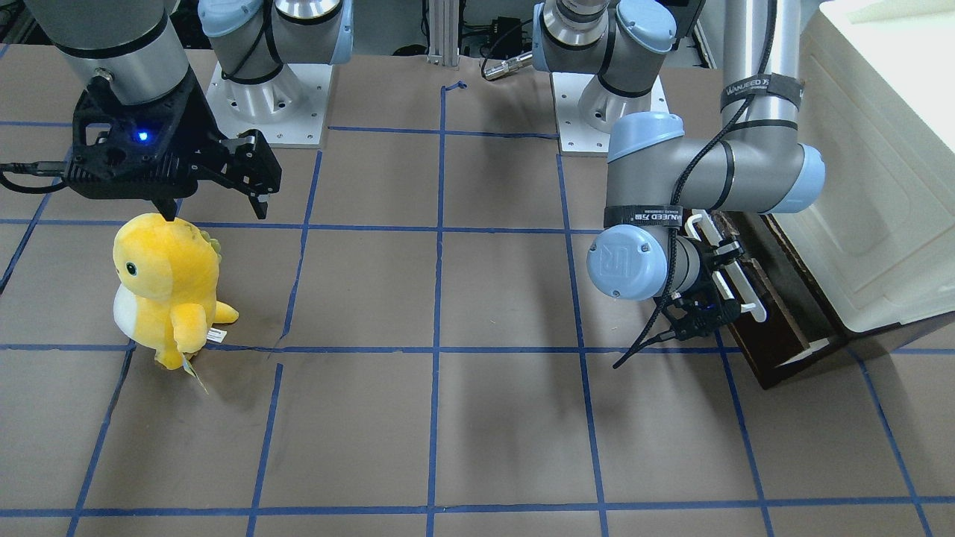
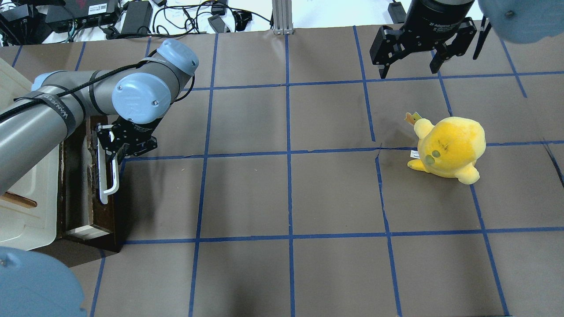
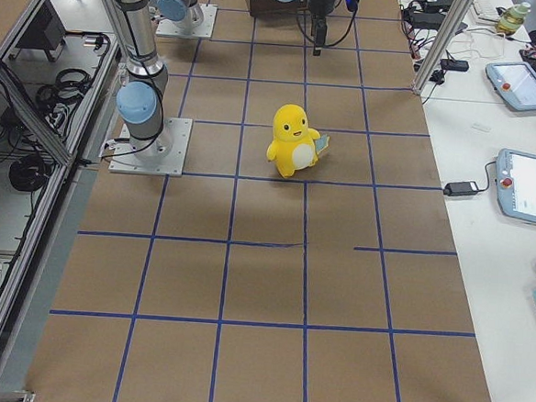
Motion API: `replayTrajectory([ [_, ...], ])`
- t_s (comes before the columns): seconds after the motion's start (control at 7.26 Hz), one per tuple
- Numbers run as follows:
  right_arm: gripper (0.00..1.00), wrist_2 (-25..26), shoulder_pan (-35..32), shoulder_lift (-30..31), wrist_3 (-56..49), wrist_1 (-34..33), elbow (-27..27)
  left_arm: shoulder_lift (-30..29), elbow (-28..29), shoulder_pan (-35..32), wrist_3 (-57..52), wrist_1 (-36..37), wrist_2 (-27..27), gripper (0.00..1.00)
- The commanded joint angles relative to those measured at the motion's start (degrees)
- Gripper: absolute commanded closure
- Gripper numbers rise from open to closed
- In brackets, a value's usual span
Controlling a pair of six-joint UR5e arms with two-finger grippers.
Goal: Pull drawer sideways
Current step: 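Pull the handle with the left gripper away from the white box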
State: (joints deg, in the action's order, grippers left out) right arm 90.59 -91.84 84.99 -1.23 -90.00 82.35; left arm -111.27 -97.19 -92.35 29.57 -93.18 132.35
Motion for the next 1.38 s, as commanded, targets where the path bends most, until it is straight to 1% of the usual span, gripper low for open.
replayTrajectory([
  [0.0, 0.0, 0.02, 0.0, 0.0, 0.0, 0.0, 0.0, 0.26, 0.07, -1.25, 0.05, -0.34, -0.17, 1.0],
  [0.55, 0.0, 0.03, 0.0, 0.0, 0.0, 0.0, 0.0, 0.09, 0.25, -2.22, 0.05, -0.25, -0.34, 1.0],
  [0.69, 0.0, -0.06, 0.0, 0.0, 0.0, 0.0, 0.0, -0.18, 1.03, -2.31, 0.05, -0.25, -0.43, 1.0],
  [0.83, 0.0, 0.02, 0.0, 0.0, 0.0, 0.0, 0.0, -0.35, 1.56, -2.57, 0.05, -0.33, -1.65, 1.0],
  [1.24, 0.0, -0.06, 0.0, 0.0, 0.0, 0.0, 0.0, -0.44, 1.65, -3.1, 0.05, -0.42, -1.75, 1.0],
])
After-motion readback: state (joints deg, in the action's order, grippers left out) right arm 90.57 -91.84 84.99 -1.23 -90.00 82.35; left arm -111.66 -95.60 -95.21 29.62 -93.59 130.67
